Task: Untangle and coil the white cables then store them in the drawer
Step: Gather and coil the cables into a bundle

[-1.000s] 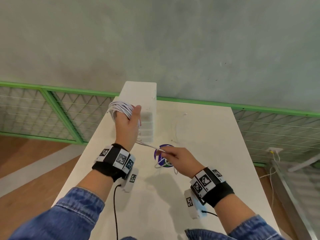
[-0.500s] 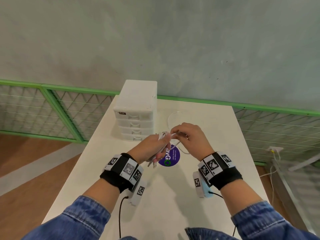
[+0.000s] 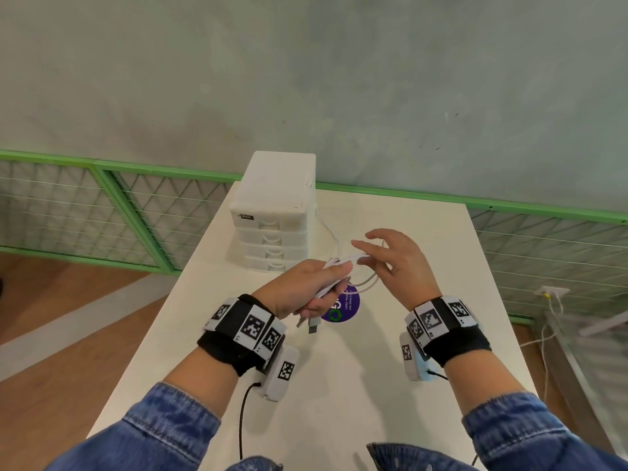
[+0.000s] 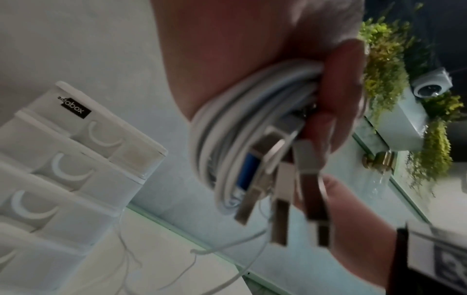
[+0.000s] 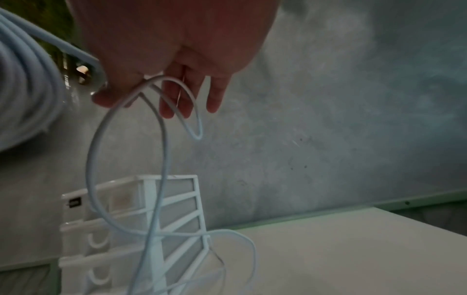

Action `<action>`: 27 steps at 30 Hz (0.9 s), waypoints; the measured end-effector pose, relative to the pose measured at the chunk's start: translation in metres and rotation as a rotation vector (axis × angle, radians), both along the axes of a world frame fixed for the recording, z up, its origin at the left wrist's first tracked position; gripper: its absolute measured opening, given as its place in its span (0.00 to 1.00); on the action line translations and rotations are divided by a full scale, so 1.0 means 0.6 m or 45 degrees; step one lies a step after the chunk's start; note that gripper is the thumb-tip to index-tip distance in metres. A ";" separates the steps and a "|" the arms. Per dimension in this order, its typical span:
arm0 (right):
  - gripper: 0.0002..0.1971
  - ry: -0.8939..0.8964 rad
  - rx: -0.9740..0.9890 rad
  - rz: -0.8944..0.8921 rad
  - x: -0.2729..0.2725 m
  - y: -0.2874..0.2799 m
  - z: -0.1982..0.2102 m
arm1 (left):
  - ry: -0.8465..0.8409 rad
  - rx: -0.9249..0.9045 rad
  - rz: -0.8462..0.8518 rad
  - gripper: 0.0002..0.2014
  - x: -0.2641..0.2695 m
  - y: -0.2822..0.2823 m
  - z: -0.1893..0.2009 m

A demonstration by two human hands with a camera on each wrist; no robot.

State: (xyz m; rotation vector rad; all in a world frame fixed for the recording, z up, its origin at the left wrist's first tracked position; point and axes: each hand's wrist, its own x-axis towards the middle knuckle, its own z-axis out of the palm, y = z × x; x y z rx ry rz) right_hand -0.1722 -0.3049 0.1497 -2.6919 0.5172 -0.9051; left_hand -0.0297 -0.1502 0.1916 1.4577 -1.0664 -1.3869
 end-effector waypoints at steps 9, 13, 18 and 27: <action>0.15 0.394 0.340 -0.356 -0.068 -0.043 -0.094 | 0.433 -0.191 0.284 0.22 0.039 0.019 -0.007; 0.34 0.493 0.600 -0.375 -0.067 -0.028 -0.082 | 0.180 -0.110 0.351 0.23 0.032 0.011 -0.004; 0.38 0.229 0.740 -0.218 -0.029 0.008 -0.015 | -0.050 0.051 0.386 0.22 0.017 -0.001 -0.010; 0.19 -0.057 1.272 0.039 0.009 0.062 0.012 | -0.248 0.142 0.505 0.25 0.018 -0.002 -0.011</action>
